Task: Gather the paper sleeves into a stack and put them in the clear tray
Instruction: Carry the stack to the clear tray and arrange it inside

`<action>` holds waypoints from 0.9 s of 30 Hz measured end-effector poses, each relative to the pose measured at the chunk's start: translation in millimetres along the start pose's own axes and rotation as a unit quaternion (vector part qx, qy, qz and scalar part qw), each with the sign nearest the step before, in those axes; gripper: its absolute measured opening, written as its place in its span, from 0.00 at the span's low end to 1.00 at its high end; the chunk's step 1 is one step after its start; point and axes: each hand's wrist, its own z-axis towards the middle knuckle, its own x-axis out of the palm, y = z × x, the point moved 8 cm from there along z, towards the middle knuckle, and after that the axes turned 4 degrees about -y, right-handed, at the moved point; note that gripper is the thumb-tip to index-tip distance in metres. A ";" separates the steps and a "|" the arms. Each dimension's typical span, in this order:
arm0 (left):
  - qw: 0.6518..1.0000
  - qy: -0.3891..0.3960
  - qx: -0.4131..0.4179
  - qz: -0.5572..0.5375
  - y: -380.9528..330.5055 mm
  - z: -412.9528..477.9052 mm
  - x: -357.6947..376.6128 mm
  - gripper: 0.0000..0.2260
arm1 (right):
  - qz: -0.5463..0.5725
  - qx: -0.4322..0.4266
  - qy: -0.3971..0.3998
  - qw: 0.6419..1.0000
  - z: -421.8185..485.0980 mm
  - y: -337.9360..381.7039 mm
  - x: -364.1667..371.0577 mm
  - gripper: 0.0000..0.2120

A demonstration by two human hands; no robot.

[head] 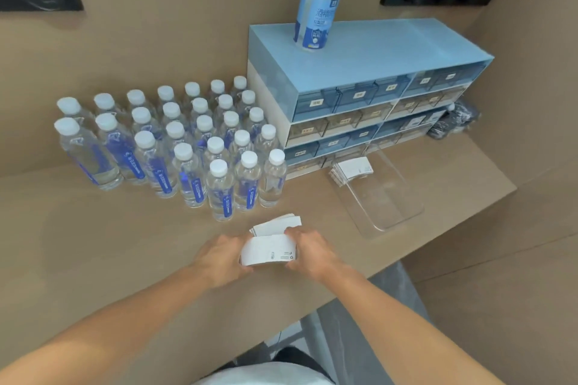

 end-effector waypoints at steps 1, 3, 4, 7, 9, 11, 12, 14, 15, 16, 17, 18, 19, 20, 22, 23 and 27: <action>1.000 -0.001 -0.001 0.005 3.0 4.4 -0.6 0.25 | -0.011 -0.006 0.004 1.000 6.2 0.9 -1.8 0.22; 1.000 -0.005 -0.007 0.008 9.5 8.7 -0.2 0.24 | -0.028 -0.020 0.009 0.999 16.5 0.9 -1.0 0.24; 1.000 -0.012 -0.012 0.005 13.0 10.5 0.7 0.23 | -0.030 -0.030 0.006 0.999 21.3 0.4 -1.1 0.25; 0.999 -0.039 -0.023 0.000 18.3 21.8 -4.0 0.20 | -0.026 -0.067 -0.009 0.997 39.9 -4.3 -4.7 0.26; 0.998 -0.059 -0.027 -0.012 14.9 30.3 -7.3 0.19 | -0.017 -0.083 -0.017 0.996 51.1 -11.3 -8.3 0.26; 0.997 -0.061 -0.048 -0.020 9.3 38.3 -6.3 0.18 | -0.021 -0.100 -0.012 0.995 60.3 -21.3 -8.3 0.26; 0.996 -0.061 -0.062 -0.018 5.8 41.5 -4.6 0.18 | -0.019 -0.107 -0.009 0.994 64.1 -27.4 -8.3 0.26; 0.994 -0.055 -0.094 -0.003 -1.7 45.7 1.8 0.20 | -0.016 -0.124 0.003 0.992 69.7 -38.6 -11.4 0.28; 0.993 -0.048 -0.108 0.002 -4.5 47.1 4.4 0.22 | -0.016 -0.133 0.008 0.991 72.9 -42.7 -12.7 0.28; 0.992 -0.040 -0.121 0.004 -7.3 48.2 6.2 0.23 | -0.015 -0.144 0.011 0.989 75.9 -46.1 -13.9 0.28; 0.990 -0.033 -0.137 0.005 -9.1 49.1 7.8 0.25 | -0.016 -0.151 0.016 0.988 78.3 -48.8 -14.8 0.28; 0.987 -0.023 -0.158 0.003 -10.3 48.3 9.2 0.26 | -0.017 -0.158 0.024 0.987 80.1 -50.6 -14.2 0.27; 0.984 -0.012 -0.180 0.000 -11.6 46.8 11.0 0.28 | -0.016 -0.164 0.034 0.986 81.3 -51.5 -12.8 0.27; 0.980 -0.007 -0.198 -0.007 -13.8 44.9 12.7 0.30 | -0.015 -0.169 0.042 0.985 82.9 -52.3 -11.7 0.28; 0.972 -0.001 -0.231 -0.038 -17.5 40.2 16.6 0.39 | -0.017 -0.181 0.049 0.982 86.8 -54.6 -10.1 0.33; 0.966 0.004 -0.250 -0.064 -17.8 37.2 20.5 0.45 | -0.020 -0.182 0.059 0.981 88.9 -56.5 -7.6 0.37; 0.947 -0.019 -0.292 -0.131 -18.3 25.3 28.9 0.53 | -0.015 -0.183 0.126 0.975 90.9 -62.0 -0.2 0.54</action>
